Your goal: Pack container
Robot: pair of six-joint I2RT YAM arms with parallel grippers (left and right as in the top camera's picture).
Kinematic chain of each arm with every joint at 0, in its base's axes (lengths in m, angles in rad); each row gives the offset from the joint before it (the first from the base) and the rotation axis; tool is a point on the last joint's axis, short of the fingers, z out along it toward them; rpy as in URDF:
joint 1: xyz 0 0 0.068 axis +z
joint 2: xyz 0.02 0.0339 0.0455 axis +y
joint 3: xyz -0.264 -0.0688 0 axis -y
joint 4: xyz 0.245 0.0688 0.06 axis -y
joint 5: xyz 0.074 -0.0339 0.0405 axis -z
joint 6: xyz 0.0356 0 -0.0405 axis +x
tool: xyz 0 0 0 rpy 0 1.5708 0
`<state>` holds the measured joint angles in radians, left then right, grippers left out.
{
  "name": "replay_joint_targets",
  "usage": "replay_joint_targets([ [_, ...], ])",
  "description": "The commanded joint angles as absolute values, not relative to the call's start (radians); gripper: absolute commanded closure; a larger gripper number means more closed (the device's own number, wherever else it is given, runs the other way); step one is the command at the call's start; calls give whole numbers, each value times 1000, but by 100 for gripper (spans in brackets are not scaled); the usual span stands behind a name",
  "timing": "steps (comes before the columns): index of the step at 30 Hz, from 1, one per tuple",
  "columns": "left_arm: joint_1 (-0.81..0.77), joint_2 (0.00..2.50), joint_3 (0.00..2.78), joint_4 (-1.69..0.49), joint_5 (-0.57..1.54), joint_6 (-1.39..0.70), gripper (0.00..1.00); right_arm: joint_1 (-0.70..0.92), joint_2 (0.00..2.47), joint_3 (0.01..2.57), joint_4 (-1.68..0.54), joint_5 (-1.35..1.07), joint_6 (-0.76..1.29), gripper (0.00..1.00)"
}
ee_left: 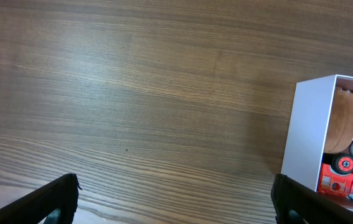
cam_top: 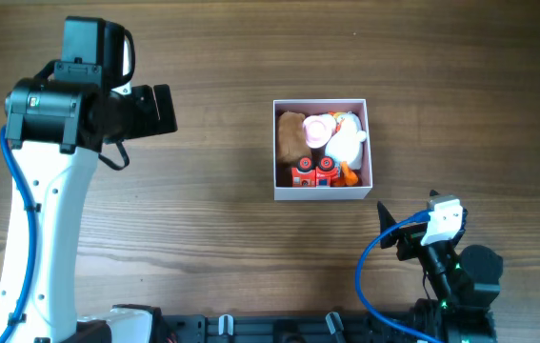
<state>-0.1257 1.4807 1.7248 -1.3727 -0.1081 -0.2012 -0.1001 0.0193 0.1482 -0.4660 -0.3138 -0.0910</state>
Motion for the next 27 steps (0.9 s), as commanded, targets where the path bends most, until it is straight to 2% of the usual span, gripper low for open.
replay_joint_targets([
  [1, -120, 1475, 1724, -1374, -118, -218, 0, -102, 5, 147, -460, -327, -76, 0],
  [9, -124, 1368, 1674, -1345, -126, -216, 0, -102, 5, 147, -460, -327, -76, 0],
  [15, -124, 1169, 1477, -1066, -101, -200, 0, -102, 5, 147, -460, -327, -76, 0],
  [20, -124, 958, 1221, -818, -8, -86, 0, -102, 5, 147, -460, -327, -76, 1],
  [27, -99, 693, 878, -653, -8, -82, 0, -102, 5, 147, -460, -327, -76, 0],
])
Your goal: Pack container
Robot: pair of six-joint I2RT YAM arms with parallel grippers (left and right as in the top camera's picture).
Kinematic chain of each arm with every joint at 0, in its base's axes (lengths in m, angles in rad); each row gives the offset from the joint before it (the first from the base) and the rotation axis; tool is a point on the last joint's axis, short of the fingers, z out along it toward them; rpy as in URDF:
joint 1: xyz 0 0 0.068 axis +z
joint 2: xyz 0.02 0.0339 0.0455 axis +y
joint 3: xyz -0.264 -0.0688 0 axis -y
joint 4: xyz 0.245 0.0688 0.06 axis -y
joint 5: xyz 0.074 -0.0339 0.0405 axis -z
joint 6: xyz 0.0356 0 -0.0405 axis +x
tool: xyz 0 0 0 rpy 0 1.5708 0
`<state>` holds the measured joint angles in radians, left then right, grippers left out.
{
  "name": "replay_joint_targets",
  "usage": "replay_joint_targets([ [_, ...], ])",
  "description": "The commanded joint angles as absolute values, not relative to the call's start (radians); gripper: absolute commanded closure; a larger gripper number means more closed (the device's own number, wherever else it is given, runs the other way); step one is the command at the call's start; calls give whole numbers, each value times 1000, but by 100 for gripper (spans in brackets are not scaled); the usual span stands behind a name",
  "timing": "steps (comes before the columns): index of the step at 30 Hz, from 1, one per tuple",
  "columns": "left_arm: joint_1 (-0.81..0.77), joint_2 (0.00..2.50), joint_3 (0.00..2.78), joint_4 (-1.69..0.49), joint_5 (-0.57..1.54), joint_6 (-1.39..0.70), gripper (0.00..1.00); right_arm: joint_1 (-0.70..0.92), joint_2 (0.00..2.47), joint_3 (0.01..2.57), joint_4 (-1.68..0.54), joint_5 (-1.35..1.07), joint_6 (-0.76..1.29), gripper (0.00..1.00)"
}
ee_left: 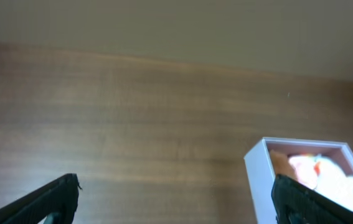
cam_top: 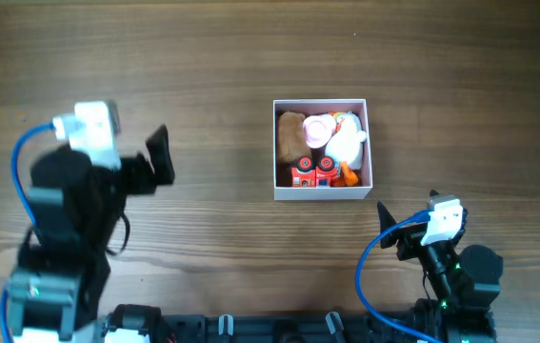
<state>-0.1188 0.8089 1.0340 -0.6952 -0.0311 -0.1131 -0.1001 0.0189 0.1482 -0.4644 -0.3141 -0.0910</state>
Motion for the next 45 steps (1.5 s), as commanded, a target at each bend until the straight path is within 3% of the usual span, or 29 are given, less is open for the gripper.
replay_joint_targets([
  [1, -98, 630, 797, -633, -8, -82, 0, -102, 5, 147, -460, -327, -76, 0],
  [23, -98, 223, 319, -549, 72, -87, 0, -102, 5, 147, -460, -327, -76, 0],
  [45, -98, 53, 131, -436, 78, -86, 0, -102, 5, 147, -460, -327, -76, 0],
])
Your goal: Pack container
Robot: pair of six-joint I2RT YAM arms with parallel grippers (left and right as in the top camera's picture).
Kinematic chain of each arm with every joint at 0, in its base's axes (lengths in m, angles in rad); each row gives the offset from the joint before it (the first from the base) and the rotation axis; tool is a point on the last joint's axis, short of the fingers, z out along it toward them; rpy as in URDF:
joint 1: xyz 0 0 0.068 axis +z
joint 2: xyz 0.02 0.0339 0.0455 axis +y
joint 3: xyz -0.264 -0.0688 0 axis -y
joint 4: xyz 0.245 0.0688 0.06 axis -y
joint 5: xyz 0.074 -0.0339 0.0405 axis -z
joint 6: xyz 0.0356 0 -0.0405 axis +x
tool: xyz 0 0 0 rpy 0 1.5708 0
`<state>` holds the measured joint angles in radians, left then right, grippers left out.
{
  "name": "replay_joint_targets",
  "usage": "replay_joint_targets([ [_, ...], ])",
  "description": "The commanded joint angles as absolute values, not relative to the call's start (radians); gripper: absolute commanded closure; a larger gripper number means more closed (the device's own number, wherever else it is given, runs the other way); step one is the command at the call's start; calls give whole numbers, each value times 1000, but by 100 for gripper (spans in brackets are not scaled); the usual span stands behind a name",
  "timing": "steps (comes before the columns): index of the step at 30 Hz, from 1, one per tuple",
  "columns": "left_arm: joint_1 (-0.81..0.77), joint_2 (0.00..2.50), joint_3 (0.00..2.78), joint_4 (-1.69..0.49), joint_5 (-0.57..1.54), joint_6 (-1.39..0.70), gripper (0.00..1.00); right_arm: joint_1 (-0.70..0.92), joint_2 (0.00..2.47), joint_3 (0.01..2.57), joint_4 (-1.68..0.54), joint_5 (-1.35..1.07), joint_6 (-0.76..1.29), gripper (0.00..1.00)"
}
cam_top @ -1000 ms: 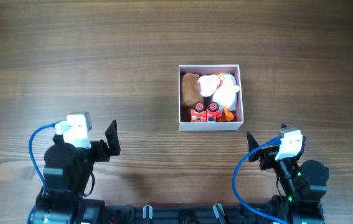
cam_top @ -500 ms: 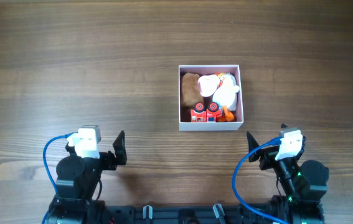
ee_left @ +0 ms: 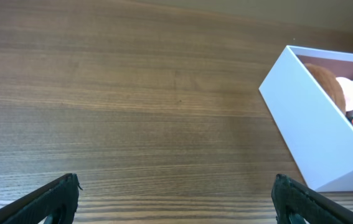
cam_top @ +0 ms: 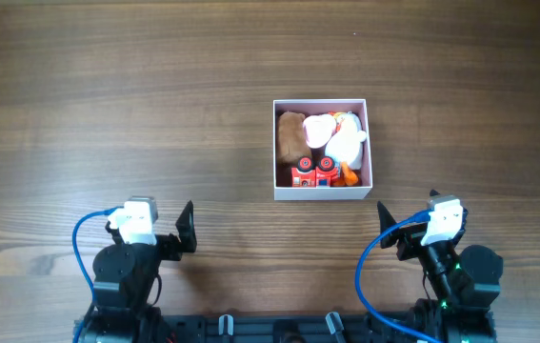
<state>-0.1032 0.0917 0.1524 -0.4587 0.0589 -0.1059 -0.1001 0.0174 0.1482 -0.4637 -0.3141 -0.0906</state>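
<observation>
A white square box [cam_top: 323, 150] stands on the wooden table right of centre. It holds a brown plush [cam_top: 290, 136], a pink and white toy [cam_top: 319, 129], a white plush [cam_top: 348, 141] and a red toy truck [cam_top: 313, 174]. The left wrist view shows the box [ee_left: 316, 134] at the right, seen from its outer wall. My left gripper [cam_top: 185, 232] rests folded at the near left edge, open and empty, fingertips wide apart [ee_left: 175, 193]. My right gripper [cam_top: 384, 221] rests folded at the near right edge, below the box, open and empty.
Bare wooden table [cam_top: 155, 95] surrounds the box on all sides. The arm bases and their blue cables [cam_top: 374, 276] sit along the near edge.
My left arm has moved from mid-left of the table down to its folded rest pose at the near edge. Its gripper stays open. The box and right arm have not moved.
My left arm stood raised at the far left, gripper open and empty, with the box packed. Then it was lower and nearer the front edge. Now it sits folded at the near edge. The right arm stayed folded throughout.
</observation>
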Motion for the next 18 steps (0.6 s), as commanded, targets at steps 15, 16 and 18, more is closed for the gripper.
replay_joint_targets([
  [15, -98, 3, 129, -437, 78, -86, 0, -102, 5, 147, -460, -327, -76, 0],
  [16, -98, 3, 129, -437, 78, -86, 0, -102, 5, 147, -460, -327, -76, 1],
  [18, -98, 3, 129, -437, 78, -86, 0, -102, 5, 147, -460, -327, -76, 0],
])
